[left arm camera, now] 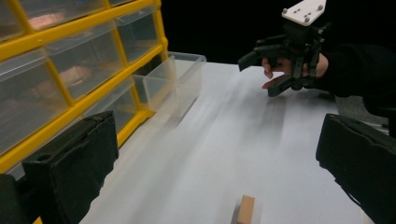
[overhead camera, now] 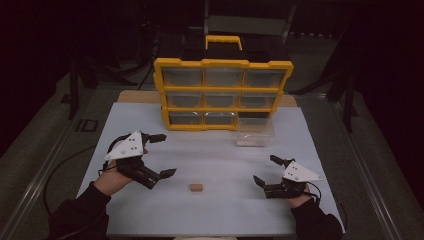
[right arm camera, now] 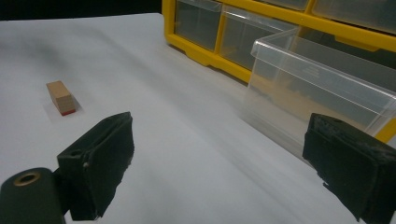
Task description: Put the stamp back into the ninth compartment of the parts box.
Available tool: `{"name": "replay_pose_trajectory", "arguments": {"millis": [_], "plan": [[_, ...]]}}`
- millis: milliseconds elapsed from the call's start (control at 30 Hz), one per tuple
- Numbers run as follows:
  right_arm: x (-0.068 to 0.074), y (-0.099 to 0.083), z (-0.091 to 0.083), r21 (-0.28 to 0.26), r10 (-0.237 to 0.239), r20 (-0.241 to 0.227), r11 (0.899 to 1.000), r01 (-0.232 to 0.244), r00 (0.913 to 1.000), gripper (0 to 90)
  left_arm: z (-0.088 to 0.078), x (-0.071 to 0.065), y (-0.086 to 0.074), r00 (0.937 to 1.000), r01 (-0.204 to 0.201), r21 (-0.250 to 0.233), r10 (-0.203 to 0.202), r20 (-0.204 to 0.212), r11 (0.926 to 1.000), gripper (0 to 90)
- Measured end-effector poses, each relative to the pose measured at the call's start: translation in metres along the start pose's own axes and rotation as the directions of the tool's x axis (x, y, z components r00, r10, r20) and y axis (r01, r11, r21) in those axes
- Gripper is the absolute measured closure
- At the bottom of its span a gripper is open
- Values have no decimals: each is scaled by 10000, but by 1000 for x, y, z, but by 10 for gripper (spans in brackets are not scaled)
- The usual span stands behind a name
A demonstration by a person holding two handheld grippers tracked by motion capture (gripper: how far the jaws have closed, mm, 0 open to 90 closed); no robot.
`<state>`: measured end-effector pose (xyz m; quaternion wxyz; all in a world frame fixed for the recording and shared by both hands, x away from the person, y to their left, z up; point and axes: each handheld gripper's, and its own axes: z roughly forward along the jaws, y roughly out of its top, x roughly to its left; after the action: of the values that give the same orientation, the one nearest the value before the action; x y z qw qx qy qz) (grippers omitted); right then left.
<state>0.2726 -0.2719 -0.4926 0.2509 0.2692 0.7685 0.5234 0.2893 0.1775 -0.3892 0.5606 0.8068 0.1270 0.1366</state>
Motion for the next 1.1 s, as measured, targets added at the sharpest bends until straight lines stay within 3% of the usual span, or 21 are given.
{"name": "replay_pose_trajectory", "arguments": {"millis": [233,500,767,1100], "plan": [[0,0,0,-15,13,-39,10000,-13,10000,87,16,-3,-5,9987,-34,57,31,509,10000,0],[0,0,0,12,-43,-104,10000,43,9999,87,40,-8,-20,9934,89,570,-153,1134,9983,0],[-1,-1,0,84,-48,-137,10000,49,9999,87,58,-12,-36,9899,-61,1154,-104,1416,9933,0],[0,0,1,83,-3,-172,10000,4,9999,87,69,-14,-49,9869,-108,1587,-151,1606,9873,0]]}}
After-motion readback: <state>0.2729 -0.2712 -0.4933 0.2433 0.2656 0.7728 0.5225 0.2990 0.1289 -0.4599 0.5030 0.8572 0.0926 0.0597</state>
